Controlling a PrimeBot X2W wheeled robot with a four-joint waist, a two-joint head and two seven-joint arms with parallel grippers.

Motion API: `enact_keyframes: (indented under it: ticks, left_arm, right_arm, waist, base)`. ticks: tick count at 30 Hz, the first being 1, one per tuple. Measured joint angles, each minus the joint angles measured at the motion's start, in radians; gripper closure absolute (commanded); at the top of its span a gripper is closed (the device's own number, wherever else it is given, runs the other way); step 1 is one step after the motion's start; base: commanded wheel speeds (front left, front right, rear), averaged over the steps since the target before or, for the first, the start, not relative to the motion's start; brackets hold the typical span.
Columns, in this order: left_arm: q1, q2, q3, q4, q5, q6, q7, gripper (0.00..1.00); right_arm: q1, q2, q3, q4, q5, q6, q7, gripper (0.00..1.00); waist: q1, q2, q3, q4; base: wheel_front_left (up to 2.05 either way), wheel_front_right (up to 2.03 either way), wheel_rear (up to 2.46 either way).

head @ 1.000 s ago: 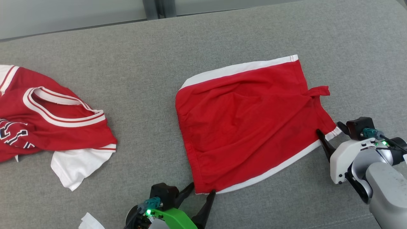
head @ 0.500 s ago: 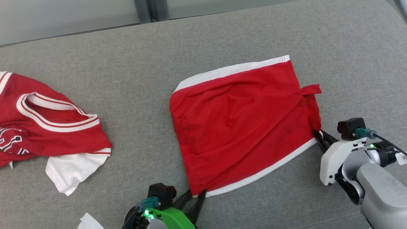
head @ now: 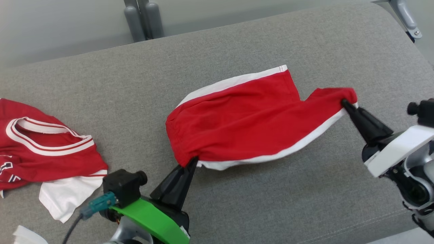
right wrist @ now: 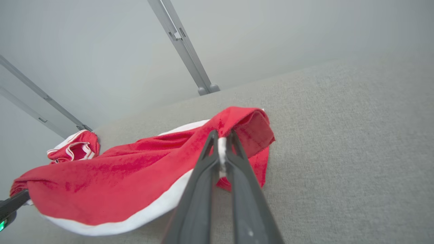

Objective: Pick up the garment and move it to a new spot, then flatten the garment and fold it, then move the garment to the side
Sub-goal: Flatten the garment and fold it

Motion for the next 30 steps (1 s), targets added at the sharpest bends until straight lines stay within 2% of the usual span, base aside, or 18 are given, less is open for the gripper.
enact_keyframes:
  ticks: [4,8,11,16,21,23,25,30]
  left_arm:
    - [-0.064,0.026,0.049,-0.208,-0.064,0.016,0.102,1.0]
    - [-0.242,0.044,0.126,-0.272,-0.156,0.049,0.228,1.0]
    - [-0.413,0.065,0.168,-0.213,-0.176,0.073,0.314,1.0]
    - [-0.742,0.037,0.191,-0.008,-0.182,0.111,0.379,1.0]
    - [-1.024,0.014,0.198,0.258,-0.115,0.128,0.337,1.0]
    - [-1.116,0.008,0.2,0.354,-0.075,0.125,0.282,1.0]
    - [-1.201,-0.008,0.211,0.429,-0.063,0.113,0.211,1.0]
    - [-1.329,-0.012,0.215,0.554,-0.011,0.091,0.078,1.0]
  right_arm:
    - [-0.009,-0.066,-0.101,-0.139,0.058,0.0,0.017,1.0]
    - [-0.137,-0.07,-0.16,-0.185,0.075,0.0,0.101,1.0]
    - [-0.289,-0.022,-0.168,-0.139,0.039,0.0,0.192,1.0]
    - [-0.584,0.112,-0.182,0.028,-0.078,0.0,0.302,1.0]
    - [-0.87,0.291,-0.234,0.286,-0.255,0.0,0.26,1.0]
    - [-0.96,0.355,-0.254,0.379,-0.312,0.0,0.21,1.0]
    - [-1.035,0.423,-0.299,0.462,-0.307,0.0,0.155,1.0]
    - [-1.153,0.474,-0.362,0.576,-0.322,0.0,0.044,1.0]
  waist:
    - [0.0,0.0,-0.001,-0.009]
    - [0.0,0.0,0.024,-0.012]
    - [0.0,0.0,0.053,-0.013]
    - [0.0,0.0,0.118,-0.009]
    - [0.0001,0.0,0.195,-0.005]
    - [0.0002,0.0,0.223,-0.006]
    - [0.0002,-0.0001,0.248,-0.01]
    - [0.0002,0.0,0.304,-0.025]
  base:
    - [0.0,0.0,0.0]
    - [0.0,0.0,0.0]
    - [0.0,0.0,0.0]
    - [0.0,0.0,0.0]
    - [0.0,0.0,0.0]
    - [0.0,0.0,0.0]
    - [0.0,0.0,0.0]
    - [0.0,0.0,0.0]
